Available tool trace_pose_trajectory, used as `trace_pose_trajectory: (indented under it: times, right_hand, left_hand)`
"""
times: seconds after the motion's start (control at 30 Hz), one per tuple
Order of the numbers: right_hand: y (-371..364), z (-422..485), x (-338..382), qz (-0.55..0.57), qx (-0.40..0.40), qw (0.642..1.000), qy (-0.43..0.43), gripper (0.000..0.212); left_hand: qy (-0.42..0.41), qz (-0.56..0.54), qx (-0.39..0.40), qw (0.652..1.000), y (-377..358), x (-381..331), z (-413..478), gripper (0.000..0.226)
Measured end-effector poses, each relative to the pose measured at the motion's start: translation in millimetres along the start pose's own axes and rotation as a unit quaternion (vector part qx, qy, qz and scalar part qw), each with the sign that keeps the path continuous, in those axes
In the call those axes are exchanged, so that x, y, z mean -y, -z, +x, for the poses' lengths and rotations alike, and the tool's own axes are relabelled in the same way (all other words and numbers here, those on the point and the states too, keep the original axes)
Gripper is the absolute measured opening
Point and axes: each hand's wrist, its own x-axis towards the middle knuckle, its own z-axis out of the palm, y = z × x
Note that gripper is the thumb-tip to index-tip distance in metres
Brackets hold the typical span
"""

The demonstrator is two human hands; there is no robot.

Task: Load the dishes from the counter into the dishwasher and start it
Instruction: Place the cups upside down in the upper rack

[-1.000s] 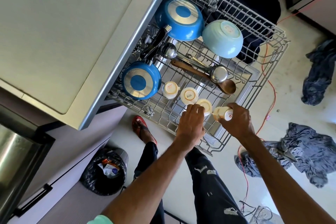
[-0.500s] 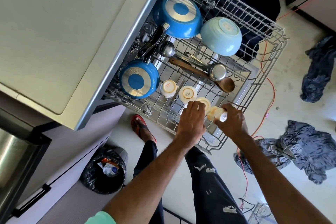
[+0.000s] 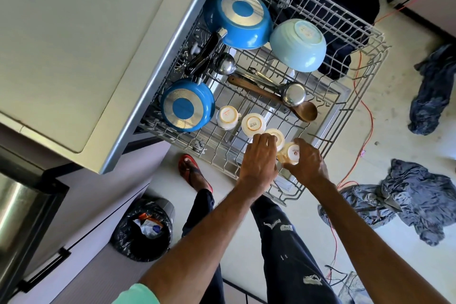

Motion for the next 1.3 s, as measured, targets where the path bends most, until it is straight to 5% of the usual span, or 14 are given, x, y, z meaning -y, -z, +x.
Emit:
trace_pose_trajectory:
  times: [0.67, 0.83, 1.03, 1.3]
  right_hand:
    - [9.9, -26.5, 34.6, 0.001, -0.042, 0.995, 0.093, 0.086]
    - [52.6, -56.3, 96.3, 0.066, -0.121, 0.965, 0.223, 0.05]
    - [128.7, -108.1, 222.9, 0.142, -0.189, 0.899, 0.369, 0.034]
    - [171.8, -161.6, 378.7, 0.161, -0.089, 0.846, 0.5, 0.025]
  left_hand:
    - [0.007, 0.002, -0.058, 0.998, 29.3, -2.5, -36.3, 0.06]
    - [0.027, -0.029, -0.166, 0.985, 96.1, -10.7, -63.7, 0.043]
    - [0.042, -0.06, -0.299, 0.951, 215.2, -26.0, -122.4, 0.026]
    - [0.123, -0.052, -0.447, 0.885, 336.8, -4.5, -238.6, 0.041]
